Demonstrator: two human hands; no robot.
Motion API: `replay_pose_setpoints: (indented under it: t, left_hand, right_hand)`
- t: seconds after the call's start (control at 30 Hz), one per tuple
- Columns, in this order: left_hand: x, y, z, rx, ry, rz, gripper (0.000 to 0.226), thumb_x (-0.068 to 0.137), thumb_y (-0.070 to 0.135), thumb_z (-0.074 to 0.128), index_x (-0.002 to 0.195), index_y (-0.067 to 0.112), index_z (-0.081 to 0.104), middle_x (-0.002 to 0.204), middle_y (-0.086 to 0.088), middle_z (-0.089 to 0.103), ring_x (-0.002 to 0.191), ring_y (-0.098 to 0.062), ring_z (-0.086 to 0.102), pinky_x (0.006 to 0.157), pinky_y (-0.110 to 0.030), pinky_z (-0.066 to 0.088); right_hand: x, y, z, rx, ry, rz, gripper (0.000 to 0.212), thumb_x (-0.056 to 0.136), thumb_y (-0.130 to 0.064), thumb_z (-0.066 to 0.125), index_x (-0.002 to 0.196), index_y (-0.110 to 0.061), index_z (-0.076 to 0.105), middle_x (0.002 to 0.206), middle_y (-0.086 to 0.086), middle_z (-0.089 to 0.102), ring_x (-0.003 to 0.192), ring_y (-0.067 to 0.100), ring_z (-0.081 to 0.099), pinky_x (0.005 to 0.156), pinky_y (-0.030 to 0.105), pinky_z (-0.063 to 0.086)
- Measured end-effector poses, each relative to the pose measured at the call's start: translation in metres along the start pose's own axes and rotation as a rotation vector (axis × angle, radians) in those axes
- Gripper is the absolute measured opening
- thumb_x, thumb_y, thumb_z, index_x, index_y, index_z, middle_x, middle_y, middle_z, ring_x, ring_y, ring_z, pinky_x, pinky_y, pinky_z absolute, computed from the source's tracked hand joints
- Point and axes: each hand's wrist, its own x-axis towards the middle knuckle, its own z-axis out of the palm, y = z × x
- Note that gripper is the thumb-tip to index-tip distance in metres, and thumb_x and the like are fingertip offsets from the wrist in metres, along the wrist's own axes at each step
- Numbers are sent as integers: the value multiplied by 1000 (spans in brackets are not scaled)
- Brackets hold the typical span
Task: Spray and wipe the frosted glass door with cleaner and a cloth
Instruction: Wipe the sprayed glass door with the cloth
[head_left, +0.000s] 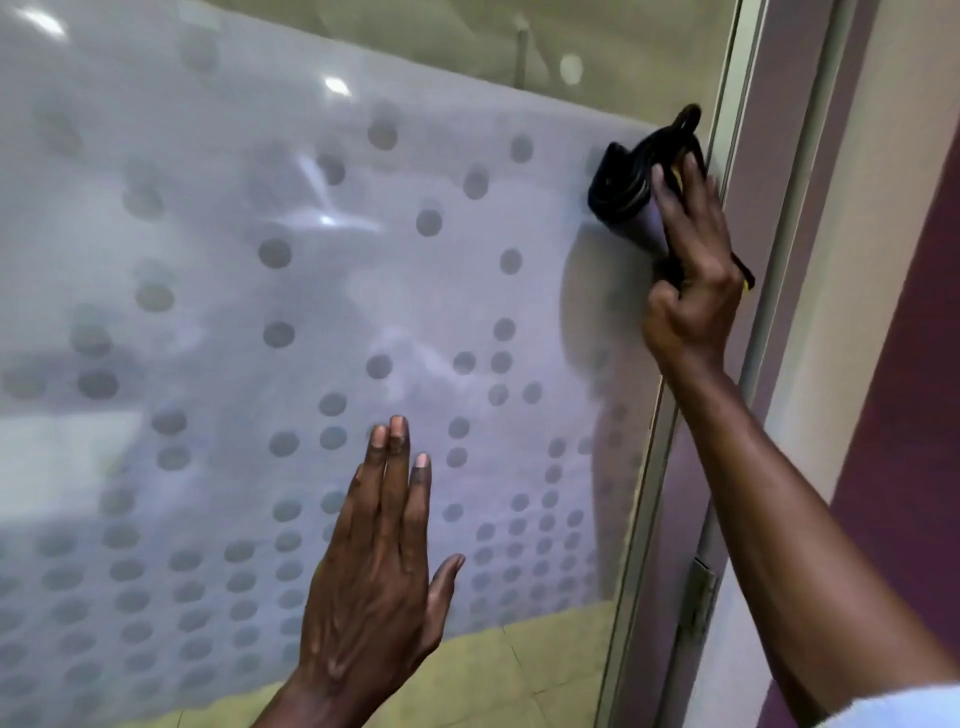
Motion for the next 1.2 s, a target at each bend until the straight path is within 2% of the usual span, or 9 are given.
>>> replay_pose_setpoints:
  t: [0.07, 0.17, 0.3, 0.5, 0.6, 0.77, 1.0, 1.1, 1.2]
  left_hand:
    - [1, 3, 2, 20, -22, 3, 105, 96, 47, 75, 171, -8, 27, 185, -31, 14, 175, -46, 14, 144, -45, 11]
    - [1, 2, 4, 14, -13, 8, 106, 95, 46, 77, 172, -8, 27, 186, -30, 13, 175, -45, 13, 145, -43, 7]
    - [-6, -14, -1, -6, 51, 27, 109, 94, 47, 79, 173, -6, 25, 186, -29, 14, 175, -46, 15, 144, -46, 14]
    - [-27, -80, -22, -1, 158, -87, 113, 93, 56, 78, 173, -3, 26, 185, -28, 20, 173, -49, 22, 141, -52, 26]
    - [-35, -102, -33, 33, 143, -95, 115, 93, 62, 78, 174, -2, 26, 186, -27, 19, 173, -47, 22, 141, -51, 26]
    - [-40, -116, -46, 41, 101, -58, 109, 97, 57, 76, 174, -3, 26, 186, -26, 18, 174, -46, 20, 142, -50, 23]
    - [-59, -149, -63, -1, 129, -94, 110, 96, 57, 77, 174, -2, 26, 186, -26, 17, 174, -47, 19, 143, -48, 21]
    - [-80, -174, -74, 11, 135, -151, 112, 94, 58, 78, 174, -2, 26, 187, -25, 16, 174, -47, 18, 143, -46, 18]
    - [-102, -199, -86, 18, 100, -176, 116, 91, 57, 80, 175, 0, 23, 187, -26, 14, 175, -47, 15, 144, -44, 14]
  right_hand:
    - [-6, -13, 9, 11, 22, 43, 90, 78, 19, 46, 161, -16, 54, 175, 15, 41, 168, 37, 31, 137, 57, 28]
    - [-57, -27, 19, -5, -84, -113, 76, 86, 5, 44, 158, -13, 57, 174, 21, 41, 167, 44, 29, 134, 64, 28]
    - [-105, -18, 13, -53, -215, -212, 96, 69, 20, 44, 157, -15, 58, 175, 18, 41, 169, 41, 27, 133, 68, 27]
    - [-24, -49, 31, 104, 188, 396, 96, 74, 13, 38, 163, -21, 50, 176, 9, 40, 168, 30, 31, 137, 54, 30]
    - [-7, -93, 53, 122, 223, 443, 97, 74, 7, 35, 166, -22, 44, 179, 10, 35, 170, 35, 25, 140, 52, 19]
    - [-21, -177, 83, 122, 114, 240, 100, 72, 10, 46, 166, -22, 45, 180, 10, 33, 170, 40, 22, 139, 58, 18]
    - [-73, -237, 114, 105, -117, -308, 94, 76, 16, 51, 163, -22, 52, 177, 14, 38, 169, 44, 23, 135, 64, 22]
    - [-149, -237, 120, 94, -193, -361, 87, 91, 20, 41, 165, -24, 47, 179, 12, 35, 170, 42, 20, 134, 67, 25]
    - [-256, -244, 116, 52, -333, -312, 72, 104, 11, 33, 165, -26, 47, 180, 9, 35, 168, 45, 26, 130, 71, 32]
